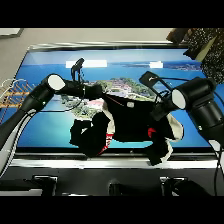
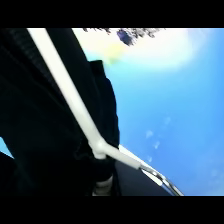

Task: Fold the clothes and pants, and hang the long-sleeved shirts on hangers.

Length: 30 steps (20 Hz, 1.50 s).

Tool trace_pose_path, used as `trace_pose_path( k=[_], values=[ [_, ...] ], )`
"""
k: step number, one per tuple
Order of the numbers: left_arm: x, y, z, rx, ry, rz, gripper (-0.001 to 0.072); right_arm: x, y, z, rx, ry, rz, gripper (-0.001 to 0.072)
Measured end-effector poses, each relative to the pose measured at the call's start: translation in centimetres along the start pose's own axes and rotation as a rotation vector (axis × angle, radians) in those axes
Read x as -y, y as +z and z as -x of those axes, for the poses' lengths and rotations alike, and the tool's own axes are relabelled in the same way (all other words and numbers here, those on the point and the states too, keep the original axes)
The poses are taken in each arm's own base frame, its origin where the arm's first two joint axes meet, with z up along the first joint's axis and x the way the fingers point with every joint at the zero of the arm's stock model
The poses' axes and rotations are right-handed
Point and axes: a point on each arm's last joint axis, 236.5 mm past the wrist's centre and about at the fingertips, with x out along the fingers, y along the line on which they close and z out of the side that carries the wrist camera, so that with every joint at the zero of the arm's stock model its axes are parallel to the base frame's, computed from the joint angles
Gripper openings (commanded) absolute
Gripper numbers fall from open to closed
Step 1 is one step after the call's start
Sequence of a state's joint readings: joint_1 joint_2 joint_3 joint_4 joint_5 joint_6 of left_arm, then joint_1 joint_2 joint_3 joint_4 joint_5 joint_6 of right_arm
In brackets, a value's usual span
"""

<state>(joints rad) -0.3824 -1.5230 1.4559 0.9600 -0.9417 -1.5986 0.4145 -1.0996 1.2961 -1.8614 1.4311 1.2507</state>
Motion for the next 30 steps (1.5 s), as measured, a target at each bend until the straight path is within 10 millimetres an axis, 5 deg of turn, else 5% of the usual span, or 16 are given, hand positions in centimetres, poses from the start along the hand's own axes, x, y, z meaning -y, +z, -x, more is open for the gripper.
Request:
trace_pose_path(
  k=[6, 14, 23, 30],
  values=[
    [0.3, -0.4, 0.2, -0.025, -0.006, -0.005, 0.0037, 1.5, -1.1, 0.0, -0.051, -0.069, -0.03, 0.0036],
    [2.4, 2.2, 1.9, 0.042, -0.038, 0.019, 0.0037, 1.8, -1.0, 0.0, -0.048, -0.085, -0.037, 0.0036],
    [3.5, 3.5, 3.0, 0.077, -0.053, 0.033, 0.0037, 1.3, -0.1, -2.6, -0.086, -0.071, -0.014, 0.0036],
    [6.7, 5.9, 5.2, 0.148, -0.096, -0.022, 0.0037, 0.9, 1.0, -3.9, -0.079, -0.072, 0.001, 0.0036]
  ],
)
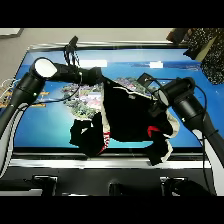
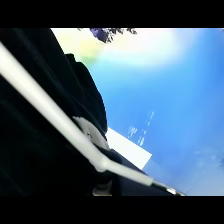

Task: Fold the clothes and pants, and hang the long-sleeved shirts on hangers.

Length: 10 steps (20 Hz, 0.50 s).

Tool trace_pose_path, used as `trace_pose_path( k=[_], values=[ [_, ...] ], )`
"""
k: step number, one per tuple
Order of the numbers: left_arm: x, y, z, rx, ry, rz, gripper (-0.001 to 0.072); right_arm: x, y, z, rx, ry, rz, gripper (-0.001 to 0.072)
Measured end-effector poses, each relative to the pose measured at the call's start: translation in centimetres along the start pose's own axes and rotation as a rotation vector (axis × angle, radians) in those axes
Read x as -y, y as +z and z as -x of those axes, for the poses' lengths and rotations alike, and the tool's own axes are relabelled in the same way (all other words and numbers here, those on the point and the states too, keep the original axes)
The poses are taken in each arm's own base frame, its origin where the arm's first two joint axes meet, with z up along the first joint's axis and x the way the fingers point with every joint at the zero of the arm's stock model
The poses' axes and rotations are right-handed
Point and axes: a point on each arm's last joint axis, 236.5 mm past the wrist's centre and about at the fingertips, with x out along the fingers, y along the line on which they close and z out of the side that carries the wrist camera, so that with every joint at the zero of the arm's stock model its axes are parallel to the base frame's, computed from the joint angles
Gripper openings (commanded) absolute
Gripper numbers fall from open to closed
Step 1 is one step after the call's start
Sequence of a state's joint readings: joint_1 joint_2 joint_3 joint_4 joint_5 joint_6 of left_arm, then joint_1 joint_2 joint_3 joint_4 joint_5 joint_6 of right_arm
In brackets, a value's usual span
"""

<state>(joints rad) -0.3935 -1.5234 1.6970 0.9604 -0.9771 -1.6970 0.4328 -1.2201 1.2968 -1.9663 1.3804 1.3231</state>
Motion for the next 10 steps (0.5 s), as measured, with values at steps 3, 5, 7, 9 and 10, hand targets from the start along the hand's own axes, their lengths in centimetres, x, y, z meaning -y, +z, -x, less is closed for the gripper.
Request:
trace_pose_path(
  k=[3, 5, 7, 9, 10],
  values=[
    [2.2, 0.4, 0.3, 0.019, -0.029, -0.034, 0.0037, -0.7, 1.3, 0.0, 0.033, -0.012, 0.028, 0.0036],
    [3.7, -0.2, 0.0, 0.009, -0.049, -0.053, 0.0037, -0.9, 2.1, 0.2, 0.057, -0.024, 0.04, 0.0036],
    [5.1, -1.4, -0.6, -0.015, -0.07, -0.066, 0.0037, -0.8, 2.4, 0.4, 0.066, -0.036, 0.04, 0.0036],
    [6.5, -2.8, -1.5, -0.047, -0.089, -0.083, 0.0037, -0.5, 2.7, 0.9, 0.077, -0.05, 0.032, 0.0036],
    [7.2, -3.6, -1.9, -0.063, -0.098, -0.09, 0.0037, -0.2, 2.8, 1.2, 0.081, -0.058, 0.024, 0.0036]
  ],
)
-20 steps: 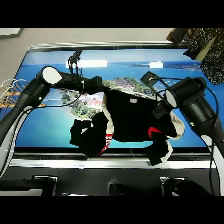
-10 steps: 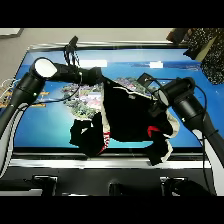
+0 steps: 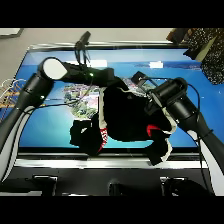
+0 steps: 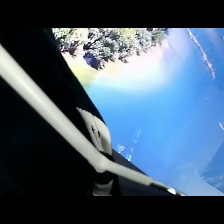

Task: Fold the clothes and pants, and hang the long-sleeved shirts on hangers.

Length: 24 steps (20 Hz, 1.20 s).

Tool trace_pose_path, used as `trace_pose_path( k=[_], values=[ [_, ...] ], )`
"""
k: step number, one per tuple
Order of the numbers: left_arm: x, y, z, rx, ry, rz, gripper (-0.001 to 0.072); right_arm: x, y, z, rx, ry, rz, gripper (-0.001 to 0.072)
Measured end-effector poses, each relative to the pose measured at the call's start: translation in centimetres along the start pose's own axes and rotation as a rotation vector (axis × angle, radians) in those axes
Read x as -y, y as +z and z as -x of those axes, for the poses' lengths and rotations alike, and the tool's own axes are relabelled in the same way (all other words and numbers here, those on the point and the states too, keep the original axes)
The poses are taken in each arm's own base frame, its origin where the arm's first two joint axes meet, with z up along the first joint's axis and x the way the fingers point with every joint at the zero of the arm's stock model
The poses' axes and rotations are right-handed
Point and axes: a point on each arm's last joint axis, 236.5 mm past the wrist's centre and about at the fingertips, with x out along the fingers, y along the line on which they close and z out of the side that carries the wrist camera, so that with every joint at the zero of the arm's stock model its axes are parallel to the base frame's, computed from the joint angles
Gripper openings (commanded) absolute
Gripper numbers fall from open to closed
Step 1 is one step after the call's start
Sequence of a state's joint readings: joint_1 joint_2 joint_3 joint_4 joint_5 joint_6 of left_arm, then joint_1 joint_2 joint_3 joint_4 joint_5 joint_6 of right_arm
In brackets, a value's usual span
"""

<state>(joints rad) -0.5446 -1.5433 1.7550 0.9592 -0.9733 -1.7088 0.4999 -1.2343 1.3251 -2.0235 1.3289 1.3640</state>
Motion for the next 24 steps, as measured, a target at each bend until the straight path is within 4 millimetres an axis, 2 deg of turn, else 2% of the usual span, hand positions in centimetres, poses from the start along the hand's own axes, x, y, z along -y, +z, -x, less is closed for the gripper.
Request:
trace_pose_path(
  k=[4, 7, 10, 11, 12, 13, 16, 21, 24],
  values=[
    [2.3, -2.5, -1.9, -0.055, -0.03, -0.028, 0.0038, 1.5, 0.8, 1.5, 0.026, -0.031, -0.019, 0.0036],
    [3.3, -3.8, -2.8, -0.086, -0.043, -0.049, 0.0048, 2.7, 1.6, 3.1, 0.058, -0.049, -0.035, 0.0036],
    [3.7, -4.4, -3.1, -0.101, -0.053, -0.095, 0.0371, 3.2, 2.2, 4.3, 0.091, -0.051, -0.035, 0.0036],
    [3.5, -4.5, -3.0, -0.106, -0.052, -0.102, 0.0526, 3.1, 2.4, 4.6, 0.101, -0.044, -0.032, 0.0036],
    [3.2, -4.3, -2.8, -0.108, -0.05, -0.111, 0.0574, 3.1, 2.5, 4.8, 0.109, -0.038, -0.032, 0.0036],
    [2.8, -4.2, -2.5, -0.111, -0.044, -0.124, 0.0575, 3.1, 2.7, 5.0, 0.116, -0.035, -0.028, 0.0036],
    [1.1, -2.7, 0.0, -0.096, -0.018, -0.181, 0.0576, 3.3, 3.0, 5.3, 0.132, -0.041, -0.019, 0.0036],
    [-3.4, 1.1, 7.0, -0.031, 0.064, -0.29, 0.0576, 3.3, 4.5, 5.4, 0.193, -0.047, 0.013, 0.0036],
    [-6.6, 2.4, 10.5, -0.02, 0.122, -0.379, 0.0575, 2.9, 5.4, 4.9, 0.214, -0.036, 0.046, 0.0036]
  ],
)
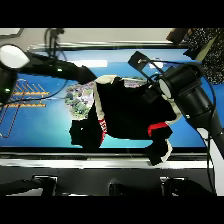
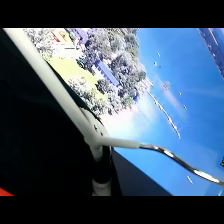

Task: Fold the clothes and pants, and hang the long-sleeved shirts on hangers.

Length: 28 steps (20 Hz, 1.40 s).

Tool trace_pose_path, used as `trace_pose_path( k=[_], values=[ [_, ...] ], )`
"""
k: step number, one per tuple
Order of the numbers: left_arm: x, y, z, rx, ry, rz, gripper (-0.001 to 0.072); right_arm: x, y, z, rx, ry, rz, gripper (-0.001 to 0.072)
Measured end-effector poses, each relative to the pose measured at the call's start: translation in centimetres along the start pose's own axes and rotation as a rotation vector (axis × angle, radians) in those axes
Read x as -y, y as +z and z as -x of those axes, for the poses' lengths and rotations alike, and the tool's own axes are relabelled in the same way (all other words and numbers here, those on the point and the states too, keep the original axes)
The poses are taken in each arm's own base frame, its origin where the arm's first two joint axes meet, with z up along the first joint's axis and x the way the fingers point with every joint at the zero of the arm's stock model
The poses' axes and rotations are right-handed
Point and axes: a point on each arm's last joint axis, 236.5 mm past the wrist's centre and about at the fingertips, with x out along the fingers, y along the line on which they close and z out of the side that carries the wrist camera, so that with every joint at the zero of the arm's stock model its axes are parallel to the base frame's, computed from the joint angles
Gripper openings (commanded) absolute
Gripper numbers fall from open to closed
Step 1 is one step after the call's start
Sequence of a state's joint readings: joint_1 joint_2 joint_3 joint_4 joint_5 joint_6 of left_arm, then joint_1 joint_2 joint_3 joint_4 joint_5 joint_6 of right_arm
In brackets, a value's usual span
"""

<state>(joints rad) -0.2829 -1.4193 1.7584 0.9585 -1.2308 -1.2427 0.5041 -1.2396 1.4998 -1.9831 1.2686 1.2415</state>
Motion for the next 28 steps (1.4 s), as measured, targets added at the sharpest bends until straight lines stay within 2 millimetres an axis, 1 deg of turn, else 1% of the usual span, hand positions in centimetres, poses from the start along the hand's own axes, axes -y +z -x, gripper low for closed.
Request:
trace_pose_path(
  k=[1, 3, 6, 8, 10, 13, 20, 24, 28],
  values=[
    [-1.0, -0.1, 0.7, 0.001, 0.016, -0.027, 0.0575, -0.2, 0.3, -0.3, 0.005, 0.006, 0.008, 0.0036],
    [-2.2, -0.4, 1.5, -0.008, 0.032, -0.09, 0.0575, -0.5, 0.6, -0.7, 0.013, 0.015, 0.024, 0.0036],
    [-3.1, -1.6, 1.5, -0.044, 0.031, -0.233, 0.0575, -0.8, 1.1, -1.1, 0.028, 0.024, 0.042, 0.0037],
    [-3.1, -2.9, 0.7, -0.08, 0.008, -0.346, 0.0575, -1.0, 1.4, -1.2, 0.04, 0.027, 0.055, 0.0037],
    [-2.6, -4.3, -0.5, -0.102, -0.038, -0.44, 0.0575, -1.3, 1.7, -1.2, 0.051, 0.041, 0.081, 0.0037],
    [-1.7, -5.6, -2.3, -0.107, -0.083, -0.542, 0.0575, -2.2, 2.1, -1.2, 0.072, 0.076, 0.147, 0.0037],
    [-0.7, -6.2, -4.7, -0.08, -0.147, -0.605, 0.0574, -3.7, 2.8, -1.0, 0.111, 0.129, 0.244, 0.0037],
    [-0.8, -6.6, -5.9, -0.077, -0.17, -0.6, 0.0574, -4.7, 3.2, -0.8, 0.138, 0.169, 0.277, 0.0037],
    [-0.8, -7.0, -7.0, -0.075, -0.202, -0.595, 0.0573, -5.1, 3.5, -0.2, 0.159, 0.188, 0.279, 0.0037]
  ],
)
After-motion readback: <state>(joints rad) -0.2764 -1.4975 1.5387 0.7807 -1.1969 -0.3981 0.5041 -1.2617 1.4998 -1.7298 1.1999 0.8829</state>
